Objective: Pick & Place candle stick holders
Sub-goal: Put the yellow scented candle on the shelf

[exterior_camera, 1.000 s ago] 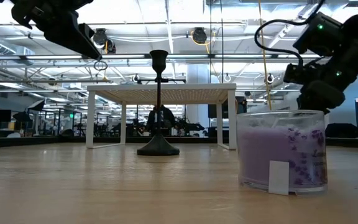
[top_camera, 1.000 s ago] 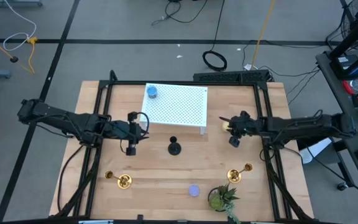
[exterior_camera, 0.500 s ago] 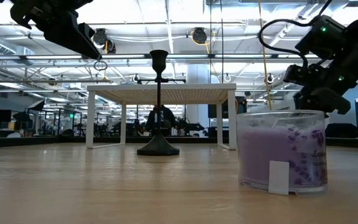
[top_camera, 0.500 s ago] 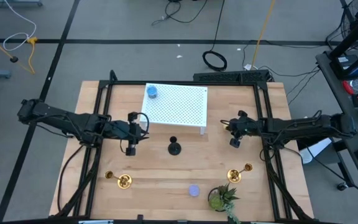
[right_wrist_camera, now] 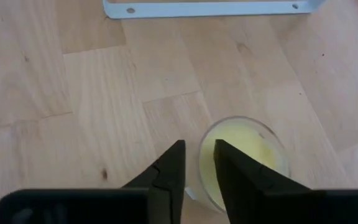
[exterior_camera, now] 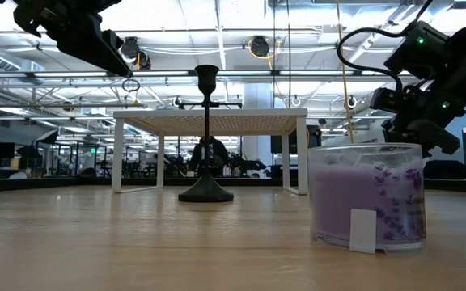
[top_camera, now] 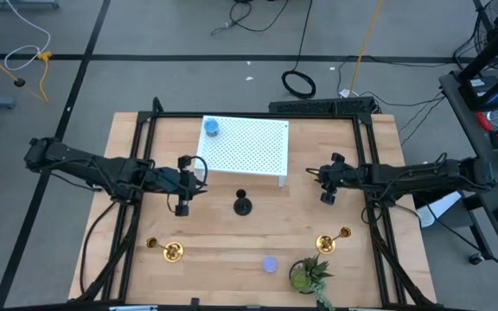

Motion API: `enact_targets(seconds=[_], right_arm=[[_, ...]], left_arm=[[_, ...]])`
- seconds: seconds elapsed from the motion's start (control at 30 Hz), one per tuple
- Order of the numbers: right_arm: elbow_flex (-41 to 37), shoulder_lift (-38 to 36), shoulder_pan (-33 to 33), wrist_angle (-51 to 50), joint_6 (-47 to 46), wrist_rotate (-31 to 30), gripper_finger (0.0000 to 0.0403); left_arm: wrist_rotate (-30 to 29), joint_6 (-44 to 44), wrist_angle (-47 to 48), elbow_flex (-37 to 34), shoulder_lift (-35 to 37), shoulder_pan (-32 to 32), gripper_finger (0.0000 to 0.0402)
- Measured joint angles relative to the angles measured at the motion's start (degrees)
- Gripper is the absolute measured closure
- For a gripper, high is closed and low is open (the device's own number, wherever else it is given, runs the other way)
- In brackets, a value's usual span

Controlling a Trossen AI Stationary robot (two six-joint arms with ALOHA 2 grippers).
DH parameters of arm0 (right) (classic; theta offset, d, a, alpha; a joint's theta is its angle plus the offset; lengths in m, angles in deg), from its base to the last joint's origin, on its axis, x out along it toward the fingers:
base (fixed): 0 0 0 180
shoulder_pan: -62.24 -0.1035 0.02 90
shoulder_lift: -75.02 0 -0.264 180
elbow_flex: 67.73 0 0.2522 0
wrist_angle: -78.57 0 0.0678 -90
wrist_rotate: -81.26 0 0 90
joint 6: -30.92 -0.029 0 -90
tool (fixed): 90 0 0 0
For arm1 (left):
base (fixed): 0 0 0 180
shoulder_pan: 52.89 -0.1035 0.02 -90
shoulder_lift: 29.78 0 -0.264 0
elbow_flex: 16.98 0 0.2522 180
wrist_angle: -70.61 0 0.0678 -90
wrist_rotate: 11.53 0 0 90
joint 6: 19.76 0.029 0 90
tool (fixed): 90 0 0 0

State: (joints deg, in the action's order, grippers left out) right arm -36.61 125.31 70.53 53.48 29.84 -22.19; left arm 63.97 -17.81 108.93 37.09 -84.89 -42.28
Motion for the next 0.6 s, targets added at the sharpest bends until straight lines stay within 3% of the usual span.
enact_targets(seconds=[0.2, 0.6], right_arm=[[0.00, -0.04, 0.00, 0.00, -1.16, 0.06, 0.0393], [3.39, 0.02, -0.68, 4.31, -3.85, 2.52, 0.0400]], left_arm=[[-0.21, -0.97, -0.74, 0.02, 0.00, 0.00, 0.0316], [-0.43, -4.00, 2.32, 0.02, 5.17, -0.02, 0.0316]])
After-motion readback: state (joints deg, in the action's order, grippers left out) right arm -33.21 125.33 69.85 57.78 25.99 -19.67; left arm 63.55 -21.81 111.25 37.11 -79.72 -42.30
